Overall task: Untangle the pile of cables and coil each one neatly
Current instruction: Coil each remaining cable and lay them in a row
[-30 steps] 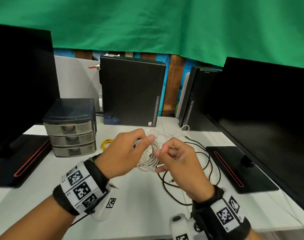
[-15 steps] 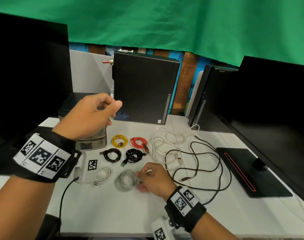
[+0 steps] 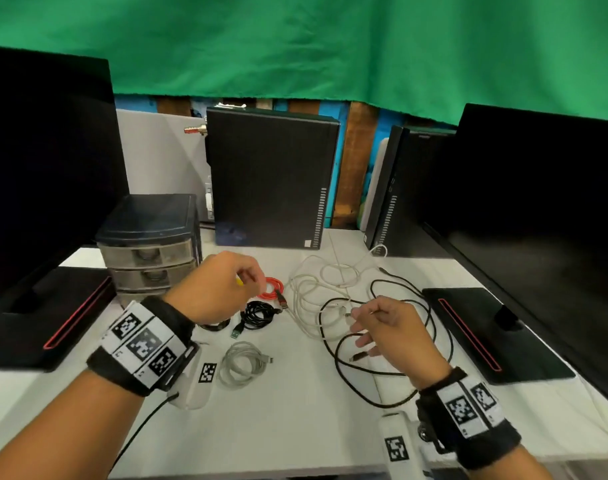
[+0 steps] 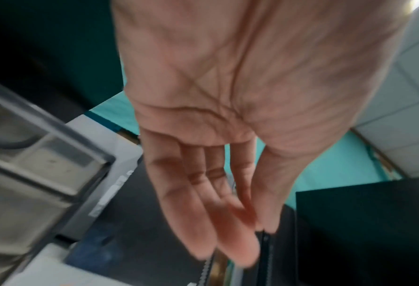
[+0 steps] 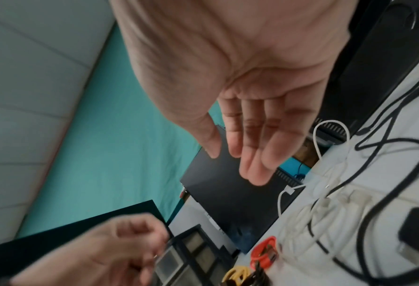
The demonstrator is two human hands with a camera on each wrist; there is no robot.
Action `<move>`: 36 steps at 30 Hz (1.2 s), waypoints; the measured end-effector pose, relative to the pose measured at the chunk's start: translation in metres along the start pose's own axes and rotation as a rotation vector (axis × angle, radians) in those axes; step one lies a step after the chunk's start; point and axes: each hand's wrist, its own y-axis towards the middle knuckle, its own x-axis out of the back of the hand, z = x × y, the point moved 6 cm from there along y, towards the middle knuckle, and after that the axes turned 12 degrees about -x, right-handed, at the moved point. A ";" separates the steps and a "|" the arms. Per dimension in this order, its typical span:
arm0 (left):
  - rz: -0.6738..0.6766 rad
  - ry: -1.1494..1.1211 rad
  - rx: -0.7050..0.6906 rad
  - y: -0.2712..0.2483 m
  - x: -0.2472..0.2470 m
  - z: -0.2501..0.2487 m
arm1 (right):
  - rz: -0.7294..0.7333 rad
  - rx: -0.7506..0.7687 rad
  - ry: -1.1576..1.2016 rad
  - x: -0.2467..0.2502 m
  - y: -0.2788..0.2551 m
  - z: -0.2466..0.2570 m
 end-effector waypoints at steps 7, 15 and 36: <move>0.383 0.004 0.238 -0.030 -0.042 0.043 | 0.168 -0.002 -0.071 -0.051 0.000 -0.015; 0.523 0.085 0.290 -0.043 -0.080 0.056 | 0.234 0.064 -0.474 -0.134 0.016 -0.018; 0.159 -0.679 0.229 -0.029 -0.080 0.032 | 0.100 0.261 -0.553 -0.094 0.003 -0.002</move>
